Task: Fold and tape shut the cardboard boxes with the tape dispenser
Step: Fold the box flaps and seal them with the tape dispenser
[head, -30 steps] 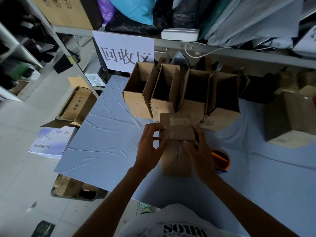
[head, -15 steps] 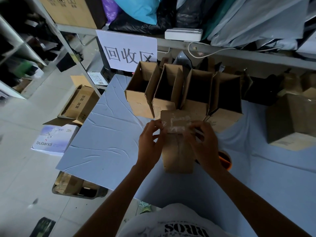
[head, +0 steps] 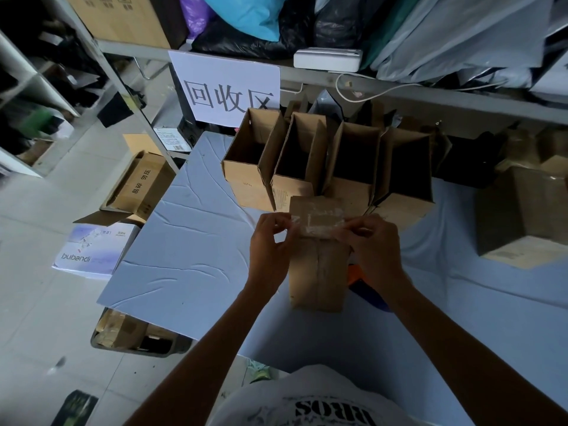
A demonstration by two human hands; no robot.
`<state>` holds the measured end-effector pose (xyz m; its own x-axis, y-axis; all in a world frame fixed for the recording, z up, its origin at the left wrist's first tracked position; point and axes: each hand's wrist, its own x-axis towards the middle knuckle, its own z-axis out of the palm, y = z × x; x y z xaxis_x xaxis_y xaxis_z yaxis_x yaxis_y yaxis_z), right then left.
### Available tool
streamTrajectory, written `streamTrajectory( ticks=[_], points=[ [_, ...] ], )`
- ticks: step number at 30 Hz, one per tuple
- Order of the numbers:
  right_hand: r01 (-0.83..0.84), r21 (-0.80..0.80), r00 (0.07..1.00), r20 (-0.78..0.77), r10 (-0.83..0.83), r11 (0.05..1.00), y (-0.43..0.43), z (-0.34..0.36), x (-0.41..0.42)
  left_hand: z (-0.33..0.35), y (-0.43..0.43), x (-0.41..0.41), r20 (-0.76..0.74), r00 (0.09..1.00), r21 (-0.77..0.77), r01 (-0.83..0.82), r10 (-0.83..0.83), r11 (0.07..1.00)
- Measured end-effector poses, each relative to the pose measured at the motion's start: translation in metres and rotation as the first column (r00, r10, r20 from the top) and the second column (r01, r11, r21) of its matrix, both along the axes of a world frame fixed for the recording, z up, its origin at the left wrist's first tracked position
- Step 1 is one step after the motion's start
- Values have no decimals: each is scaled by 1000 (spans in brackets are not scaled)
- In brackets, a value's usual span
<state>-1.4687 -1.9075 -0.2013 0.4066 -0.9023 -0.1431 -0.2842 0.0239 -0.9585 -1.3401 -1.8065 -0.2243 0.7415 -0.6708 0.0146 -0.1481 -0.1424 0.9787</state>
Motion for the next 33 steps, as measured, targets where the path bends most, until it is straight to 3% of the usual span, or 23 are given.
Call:
streamTrajectory(
  ticks=[2, 5, 7, 9, 15, 17, 20, 22, 24, 26, 33],
  points=[
    [31, 44, 1000, -1, -31, 999, 0, 0, 1, 0, -2, -1, -137, 990, -5, -34, 33, 999],
    [88, 346, 992, 54, -114, 934, -6, 1, 2, 7, -7, 4, -447, 892, -32, -87, 64, 996],
    [113, 510, 982, 75, -175, 853, -12, 3, 2, 8, -9, 7, -407, 912, 33, -39, 49, 999],
    [142, 565, 977, 53, -207, 813, -16, 4, 3, 9, -11, 7, -330, 943, 131, 0, 44, 991],
    [27, 277, 984, -175, 23, 961, -1, 9, 18, 9, -15, 8, -268, 957, 220, -50, 110, 974],
    [-9, 334, 978, -194, 78, 942, -10, 14, 17, 8, -14, 11, -311, 939, 237, -70, 144, 969],
    [-21, 523, 995, -72, 68, 852, -26, 23, 9, 10, -13, 13, -324, 938, 211, -57, 125, 976],
    [-9, 558, 998, -52, 46, 830, -31, 23, 7, 12, -13, 15, -306, 946, 211, -46, 111, 976],
    [14, 575, 998, -53, 20, 818, -33, 20, 10, 13, -12, 20, -418, 899, 222, -40, 132, 974],
    [30, 538, 996, -86, 19, 842, -32, 17, 13, 15, -13, 23, -530, 835, 238, -24, 151, 971],
    [50, 318, 995, -98, -20, 947, -23, 2, 3, 11, -25, 20, -398, 898, 352, -41, 189, 935]
  ],
)
